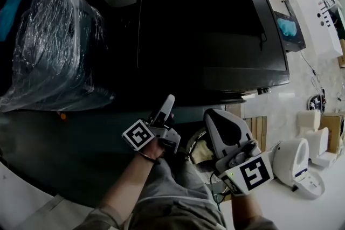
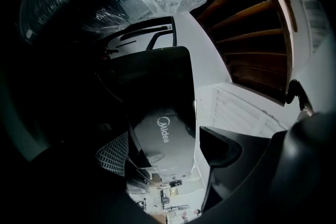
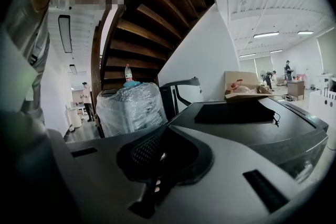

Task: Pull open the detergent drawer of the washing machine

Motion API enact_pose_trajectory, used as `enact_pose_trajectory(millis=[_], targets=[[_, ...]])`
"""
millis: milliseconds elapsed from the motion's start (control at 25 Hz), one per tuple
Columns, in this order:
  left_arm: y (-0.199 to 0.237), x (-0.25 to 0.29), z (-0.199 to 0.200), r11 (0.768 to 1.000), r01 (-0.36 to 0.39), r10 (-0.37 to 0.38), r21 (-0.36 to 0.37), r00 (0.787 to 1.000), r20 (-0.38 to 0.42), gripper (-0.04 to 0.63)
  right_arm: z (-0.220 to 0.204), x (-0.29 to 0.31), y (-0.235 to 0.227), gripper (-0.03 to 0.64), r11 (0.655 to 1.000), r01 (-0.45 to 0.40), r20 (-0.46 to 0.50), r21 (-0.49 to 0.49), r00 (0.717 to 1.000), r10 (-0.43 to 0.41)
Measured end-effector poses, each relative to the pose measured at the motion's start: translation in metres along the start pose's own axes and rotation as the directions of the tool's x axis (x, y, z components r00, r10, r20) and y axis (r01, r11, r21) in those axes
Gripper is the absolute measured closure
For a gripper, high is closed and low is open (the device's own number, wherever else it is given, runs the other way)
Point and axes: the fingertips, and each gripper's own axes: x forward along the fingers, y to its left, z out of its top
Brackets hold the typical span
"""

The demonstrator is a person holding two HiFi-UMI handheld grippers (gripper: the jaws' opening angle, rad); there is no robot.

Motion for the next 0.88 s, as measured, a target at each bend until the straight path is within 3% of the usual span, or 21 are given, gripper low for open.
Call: enact_pose_trajectory(millis=[440, 880], targets=[[-0.001, 0.016, 0.009, 0.997, 0.067, -0.065, -0.035, 0.995, 0.072, 0.167, -0.021, 0.004, -0.016, 0.583, 0.999, -0.001, -0.05, -0.035, 0.999, -0.001], [0.001, 0.01, 0.007, 0.998, 0.063, -0.06, -0.029, 0.994, 0.092, 0.169, -0.026, 0.006, -0.014, 0.583, 1.0, -0.009, -0.041, -0.027, 0.999, 0.008]])
